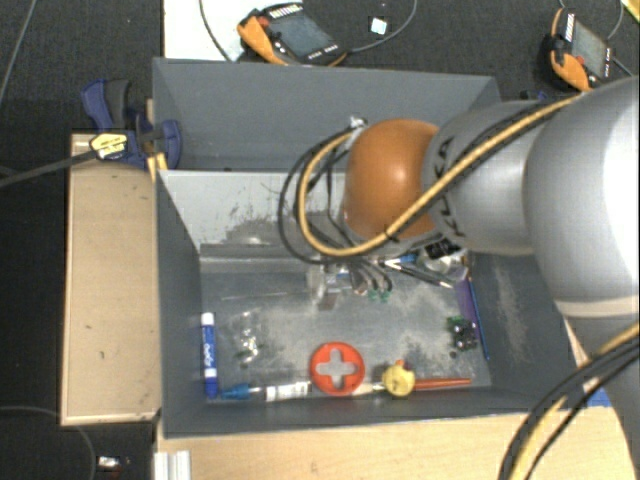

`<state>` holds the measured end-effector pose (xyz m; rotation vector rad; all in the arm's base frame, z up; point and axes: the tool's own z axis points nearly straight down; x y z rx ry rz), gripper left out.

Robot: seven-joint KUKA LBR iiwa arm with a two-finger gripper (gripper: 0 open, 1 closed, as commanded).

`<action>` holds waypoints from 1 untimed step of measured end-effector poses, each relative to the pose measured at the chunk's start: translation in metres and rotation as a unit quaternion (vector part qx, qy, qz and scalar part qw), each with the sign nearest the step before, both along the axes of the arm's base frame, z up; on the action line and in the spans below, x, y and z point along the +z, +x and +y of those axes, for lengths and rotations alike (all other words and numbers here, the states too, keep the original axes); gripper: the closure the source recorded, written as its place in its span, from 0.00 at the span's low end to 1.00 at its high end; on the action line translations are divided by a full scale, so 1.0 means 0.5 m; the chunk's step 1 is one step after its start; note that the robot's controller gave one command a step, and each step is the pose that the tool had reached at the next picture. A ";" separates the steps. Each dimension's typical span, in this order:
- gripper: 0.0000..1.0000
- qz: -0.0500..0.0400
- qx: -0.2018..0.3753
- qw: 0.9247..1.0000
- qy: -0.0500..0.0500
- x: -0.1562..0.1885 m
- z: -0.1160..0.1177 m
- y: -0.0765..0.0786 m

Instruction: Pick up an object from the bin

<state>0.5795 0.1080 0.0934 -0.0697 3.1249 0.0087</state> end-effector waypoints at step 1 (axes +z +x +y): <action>1.00 0.003 0.000 1.000 0.000 0.053 -0.001 -0.003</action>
Offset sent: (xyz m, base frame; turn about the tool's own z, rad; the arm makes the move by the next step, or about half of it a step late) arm -0.0017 -0.0005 0.0212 0.0007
